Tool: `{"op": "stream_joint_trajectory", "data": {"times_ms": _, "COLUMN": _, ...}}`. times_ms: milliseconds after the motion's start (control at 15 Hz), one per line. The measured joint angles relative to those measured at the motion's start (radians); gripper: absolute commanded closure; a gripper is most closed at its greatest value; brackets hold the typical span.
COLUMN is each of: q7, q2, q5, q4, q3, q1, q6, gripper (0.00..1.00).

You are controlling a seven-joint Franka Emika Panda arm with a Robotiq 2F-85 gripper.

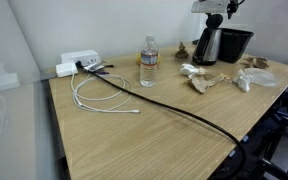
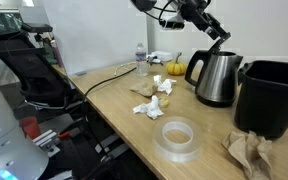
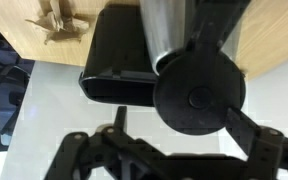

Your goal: Close the kettle, open it then throw the brown paper in the landfill bin

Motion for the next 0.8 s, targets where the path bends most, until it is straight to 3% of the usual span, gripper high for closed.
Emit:
{"op": "stream_joint_trajectory", "data": {"times_ms": 533, "q7": 0.033, "q2": -0.119, "q5": 0.009, "q4": -0.018, "q3": 0.013, "q1": 0.0, "q6": 0.073, "gripper": 0.0}}
{"op": "stream_joint_trajectory", "data": {"times_ms": 800, "q7": -0.042, "q2": -0.191, "q5": 0.106, "q4": -0.063, "q3": 0.035, "q1": 0.0, "q6": 0.124, "gripper": 0.0}}
